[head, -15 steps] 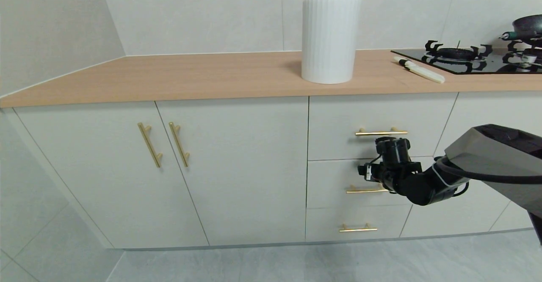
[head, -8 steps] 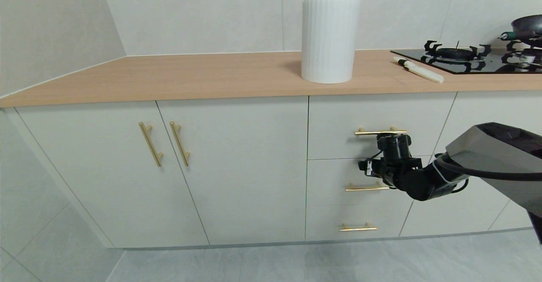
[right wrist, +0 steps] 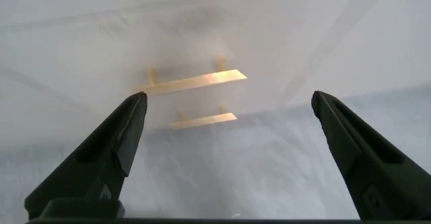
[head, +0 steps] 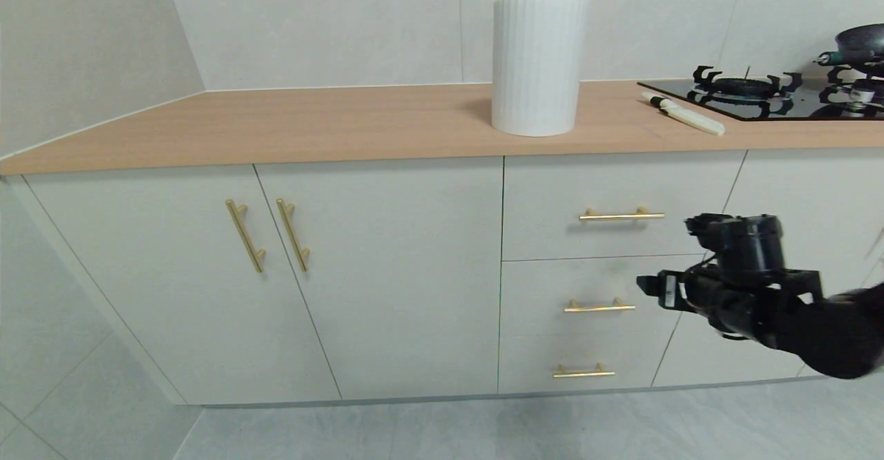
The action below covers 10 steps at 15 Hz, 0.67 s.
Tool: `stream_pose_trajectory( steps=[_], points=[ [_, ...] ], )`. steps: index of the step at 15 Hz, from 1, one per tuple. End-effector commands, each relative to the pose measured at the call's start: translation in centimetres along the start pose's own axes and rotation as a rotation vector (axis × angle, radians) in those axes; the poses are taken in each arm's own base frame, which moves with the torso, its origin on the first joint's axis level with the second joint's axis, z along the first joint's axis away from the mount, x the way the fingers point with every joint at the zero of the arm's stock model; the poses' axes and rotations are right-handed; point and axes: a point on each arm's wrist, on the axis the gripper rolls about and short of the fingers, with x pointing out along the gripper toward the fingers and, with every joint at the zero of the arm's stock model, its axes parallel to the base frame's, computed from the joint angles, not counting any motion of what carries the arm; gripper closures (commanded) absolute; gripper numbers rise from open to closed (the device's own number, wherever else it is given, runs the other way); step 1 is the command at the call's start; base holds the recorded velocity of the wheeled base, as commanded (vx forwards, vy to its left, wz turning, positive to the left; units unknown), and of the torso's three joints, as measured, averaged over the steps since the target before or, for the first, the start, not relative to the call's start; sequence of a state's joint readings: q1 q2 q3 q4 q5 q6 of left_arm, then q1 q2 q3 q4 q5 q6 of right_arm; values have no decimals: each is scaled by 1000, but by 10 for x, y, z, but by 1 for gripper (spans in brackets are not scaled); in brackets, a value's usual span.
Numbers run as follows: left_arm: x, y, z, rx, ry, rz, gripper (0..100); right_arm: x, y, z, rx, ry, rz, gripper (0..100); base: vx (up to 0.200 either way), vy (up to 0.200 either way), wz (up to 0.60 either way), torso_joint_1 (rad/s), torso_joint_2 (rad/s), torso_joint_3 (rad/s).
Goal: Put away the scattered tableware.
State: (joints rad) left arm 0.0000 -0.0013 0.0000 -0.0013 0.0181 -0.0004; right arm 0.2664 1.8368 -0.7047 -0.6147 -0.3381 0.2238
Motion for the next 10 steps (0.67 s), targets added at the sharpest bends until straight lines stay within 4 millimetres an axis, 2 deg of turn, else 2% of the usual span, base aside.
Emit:
stream_pose_trajectory(
  steps=[1, 4, 6, 7, 8, 9, 10],
  points=[
    [0, 0, 0, -1, 1, 0, 0, -124, -49, -14, 23, -161, -3, 0, 0, 0, 0, 0, 0, 0],
    [0, 0, 0, -1, 1, 0, 0, -192, -87, -28, 1, -296, -182, 0, 0, 0, 0, 0, 0, 0],
    [0, 0, 0, -1, 1, 0, 0, -244, -108, -42, -24, -386, -243, 0, 0, 0, 0, 0, 0, 0],
    [0, 0, 0, -1, 1, 0, 0, -264, -115, -52, -52, -399, -271, 0, 0, 0, 0, 0, 0, 0],
    [0, 0, 0, -1, 1, 0, 0, -264, -115, -52, -52, -399, -271, 0, 0, 0, 0, 0, 0, 0],
    [0, 0, 0, -1, 1, 0, 0, -294, -124, -66, -73, -416, -298, 0, 0, 0, 0, 0, 0, 0],
    [0, 0, 0, -1, 1, 0, 0, -305, -128, -71, -57, -437, -334, 0, 0, 0, 0, 0, 0, 0]
  ],
)
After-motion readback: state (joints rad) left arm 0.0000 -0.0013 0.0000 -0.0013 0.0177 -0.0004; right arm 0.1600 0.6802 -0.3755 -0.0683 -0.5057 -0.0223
